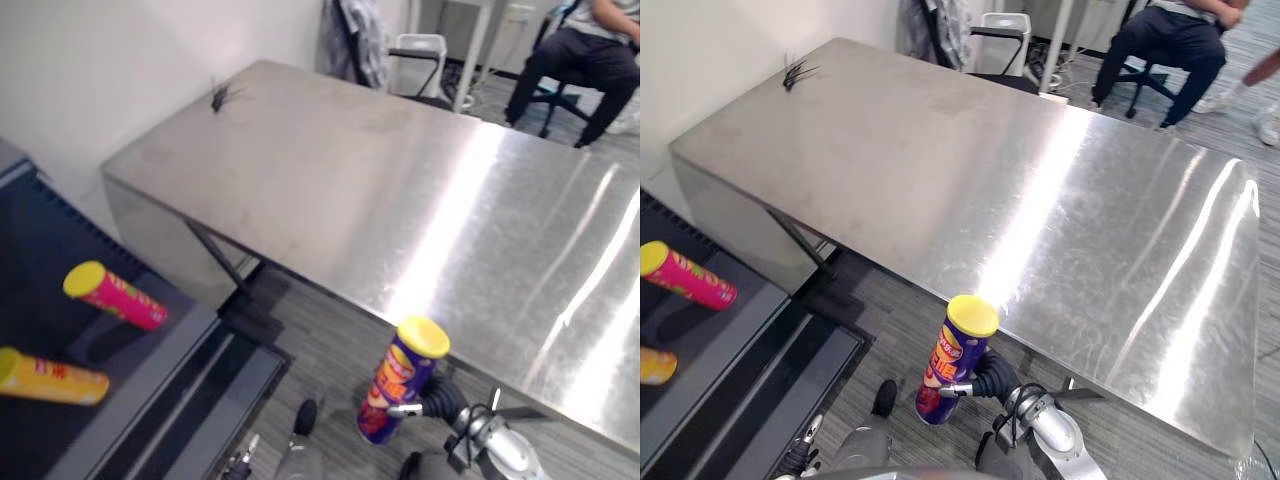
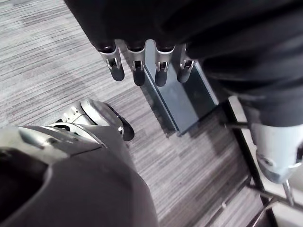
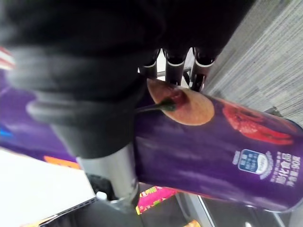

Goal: Put the gum and the chips on the shelf.

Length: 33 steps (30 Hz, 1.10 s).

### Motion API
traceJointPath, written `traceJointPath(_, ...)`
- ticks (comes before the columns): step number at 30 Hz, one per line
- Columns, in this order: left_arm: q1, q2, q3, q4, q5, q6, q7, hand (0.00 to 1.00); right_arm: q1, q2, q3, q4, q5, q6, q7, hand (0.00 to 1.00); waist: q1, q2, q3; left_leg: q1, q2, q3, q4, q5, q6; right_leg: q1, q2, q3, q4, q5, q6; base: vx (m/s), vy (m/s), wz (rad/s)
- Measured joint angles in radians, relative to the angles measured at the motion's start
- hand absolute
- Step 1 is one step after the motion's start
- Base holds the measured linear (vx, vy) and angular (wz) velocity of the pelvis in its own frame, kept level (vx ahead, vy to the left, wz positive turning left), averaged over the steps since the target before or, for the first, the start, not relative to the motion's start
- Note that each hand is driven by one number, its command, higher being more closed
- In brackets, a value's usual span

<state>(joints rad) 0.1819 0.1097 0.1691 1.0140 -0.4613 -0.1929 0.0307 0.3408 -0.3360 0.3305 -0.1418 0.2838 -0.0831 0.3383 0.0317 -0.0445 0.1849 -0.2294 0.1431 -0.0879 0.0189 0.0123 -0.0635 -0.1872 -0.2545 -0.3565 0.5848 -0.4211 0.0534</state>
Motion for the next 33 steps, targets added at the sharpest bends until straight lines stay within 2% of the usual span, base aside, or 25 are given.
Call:
traceJointPath(1,-0.012,0.001,0.011,-0.019,0.000,-0.001,0.006,0.00,0.000,0.007,-0.018,0.001,0.000,-0.013,-0.010,1.00,-0.001,-0.018,0.006,-0.055,0.015,0.136,0.151,-0.004,0.011,-0.003,-0.031,-0.032,0.002,0.000,-0.004,0.01,-0.108,0.82)
traceJointPath(2,-0.004,-0.005,0.013,-0.043,0.002,-0.002,0.006,0.00,0.001,-0.002,-0.026,0.001,0.000,-0.017,-0.011,1.00,0.002,-0.013,0.004,-0.087,0.030,0.215,0.342,-0.009,0.027,0.002,-0.051,-0.068,0.009,0.000,-0.005,0.04,-0.112,1.05)
traceJointPath(3,0.003,-0.020,0.007,-0.069,0.004,-0.003,0.007,0.00,0.009,0.001,-0.033,0.000,0.001,-0.022,-0.012,1.00,-0.002,0.011,-0.007,-0.108,0.060,0.302,0.469,-0.074,0.069,0.013,-0.055,-0.116,0.017,0.000,-0.005,0.04,-0.084,0.98)
traceJointPath(4,0.001,-0.025,-0.003,-0.083,0.005,-0.003,0.006,0.00,0.015,0.001,-0.041,-0.001,0.002,-0.027,-0.014,1.00,-0.005,0.032,-0.013,-0.122,0.072,0.345,0.485,-0.069,0.082,0.020,-0.055,-0.147,0.029,-0.001,-0.005,0.02,-0.075,1.16)
traceJointPath(5,-0.002,-0.022,-0.026,-0.107,0.010,-0.004,0.005,0.00,0.012,0.011,-0.049,0.005,0.002,-0.023,-0.024,1.00,-0.010,0.033,-0.014,-0.139,0.067,0.387,0.474,-0.025,0.138,0.020,-0.064,-0.168,0.057,0.003,-0.012,-0.03,-0.053,1.49)
traceJointPath(6,-0.007,-0.016,-0.066,-0.129,0.019,-0.009,0.002,0.00,0.015,0.033,-0.055,0.009,0.002,-0.017,-0.025,1.00,-0.025,0.022,-0.019,-0.121,0.021,0.415,0.347,0.074,0.187,0.011,-0.076,-0.194,0.046,0.011,-0.036,-0.10,-0.098,1.84)
traceJointPath(7,-0.025,-0.010,-0.064,-0.125,0.045,-0.008,0.001,0.00,0.016,0.054,-0.065,0.010,0.003,-0.018,-0.022,1.00,-0.046,0.006,-0.037,-0.078,-0.010,0.414,0.224,0.112,0.175,0.034,-0.052,-0.215,-0.100,0.037,-0.035,-0.12,-0.088,1.76)
traceJointPath(8,-0.030,-0.021,-0.063,-0.107,0.056,-0.004,0.002,0.00,0.013,0.072,-0.081,0.012,0.008,-0.023,-0.018,1.00,-0.047,0.019,-0.035,-0.051,0.018,0.475,0.268,0.038,0.139,0.071,-0.051,-0.287,-0.125,0.059,-0.039,-0.11,-0.124,1.73)
traceJointPath(9,-0.025,-0.036,-0.077,-0.093,0.120,0.006,-0.004,0.00,0.021,0.078,-0.104,0.010,0.010,-0.024,-0.019,1.00,-0.058,0.026,-0.035,0.009,0.047,0.556,0.286,-0.021,0.061,0.086,-0.053,-0.362,-0.125,0.063,-0.046,-0.05,-0.081,1.58)
traceJointPath(11,-0.037,-0.042,-0.108,-0.080,0.158,0.017,-0.016,0.00,0.047,0.074,-0.148,0.011,0.009,-0.019,-0.025,1.00,-0.061,0.061,-0.047,0.064,0.032,0.587,0.171,-0.002,0.027,0.104,-0.058,-0.444,-0.126,0.063,-0.046,-0.03,-0.003,1.30)
traceJointPath(12,-0.038,-0.043,-0.113,-0.075,0.169,0.019,-0.018,0.00,0.053,0.070,-0.156,0.011,0.009,-0.014,-0.025,1.00,-0.057,0.060,-0.045,0.071,0.024,0.594,0.140,0.003,0.021,0.110,-0.059,-0.465,-0.126,0.063,-0.046,-0.05,0.052,0.88)
traceJointPath(14,-0.031,-0.042,-0.115,-0.062,0.188,0.023,-0.026,0.00,0.057,0.067,-0.164,0.013,0.005,-0.010,-0.024,1.00,-0.053,0.071,-0.048,0.087,0.009,0.590,0.083,0.007,0.015,0.131,-0.065,-0.510,-0.118,0.063,-0.045,-0.06,0.067,0.66)
traceJointPath(16,-0.031,-0.034,-0.118,-0.068,0.198,0.021,-0.036,0.00,0.049,0.069,-0.161,0.014,0.001,-0.010,-0.024,1.00,-0.048,0.060,-0.043,0.089,-0.033,0.545,0.033,0.029,0.015,0.134,-0.099,-0.540,-0.094,0.061,-0.025,-0.07,0.111,0.52)
traceJointPath(20,-0.045,-0.024,-0.123,-0.068,0.191,0.020,-0.036,0.00,0.027,0.071,-0.117,0.049,0.000,-0.010,-0.025,1.00,-0.031,0.044,-0.026,0.050,-0.067,0.505,0.049,0.030,0.029,0.091,-0.140,-0.533,-0.065,0.070,-0.004,-0.08,0.147,0.17)
traceJointPath(21,-0.051,-0.021,-0.120,-0.069,0.187,0.018,-0.036,0.00,0.019,0.071,-0.103,0.059,0.001,-0.010,-0.026,1.00,-0.022,0.038,-0.017,0.031,-0.065,0.500,0.086,0.013,0.035,0.077,-0.147,-0.518,-0.056,0.072,-0.001,-0.04,0.063,-0.29)
traceJointPath(23,-0.059,-0.024,-0.094,-0.080,0.148,0.009,-0.036,0.00,-0.008,0.078,-0.067,0.075,0.001,-0.007,-0.030,1.00,0.004,0.026,0.009,-0.006,-0.035,0.486,0.236,-0.077,0.037,0.047,-0.148,-0.447,-0.030,0.081,-0.002,-0.04,0.056,-0.70)
traceJointPath(25,-0.059,-0.021,-0.080,-0.080,0.125,0.007,-0.033,0.00,-0.021,0.079,-0.045,0.075,0.001,-0.008,-0.032,1.00,0.002,0.017,0.026,-0.007,-0.006,0.490,0.325,-0.141,0.037,0.043,-0.134,-0.392,-0.029,0.095,0.001,-0.06,0.083,-0.85)
traceJointPath(28,-0.058,-0.017,-0.053,-0.080,0.114,0.008,-0.025,0.00,-0.029,0.080,-0.033,0.075,0.001,-0.008,-0.046,1.00,-0.001,0.020,0.032,-0.004,0.025,0.516,0.388,-0.208,0.028,0.031,-0.107,-0.329,-0.057,0.122,0.013,-0.10,0.135,-0.77)
traceJointPath(31,-0.041,-0.017,-0.044,-0.117,0.112,0.009,-0.024,0.00,-0.003,0.084,-0.055,0.075,0.001,-0.007,-0.058,1.00,0.000,0.013,0.035,-0.003,0.017,0.501,0.427,-0.252,0.043,0.064,-0.116,-0.339,-0.070,0.131,0.021,-0.02,0.137,0.07)
traceJointPath(32,-0.031,-0.016,-0.043,-0.131,0.114,0.012,-0.026,0.00,0.012,0.093,-0.066,0.075,0.001,-0.007,-0.062,1.00,-0.003,0.014,0.038,0.000,0.002,0.472,0.445,-0.270,0.052,0.094,-0.132,-0.363,-0.063,0.131,0.021,0.04,0.164,0.68)
traceJointPath(33,-0.019,-0.011,-0.044,-0.148,0.115,0.024,-0.030,0.00,0.058,0.112,-0.103,0.073,0.001,-0.007,-0.071,1.00,-0.008,0.016,0.043,0.009,-0.030,0.429,0.467,-0.300,0.080,0.119,-0.177,-0.368,0.041,0.150,0.001,0.06,0.191,0.98)
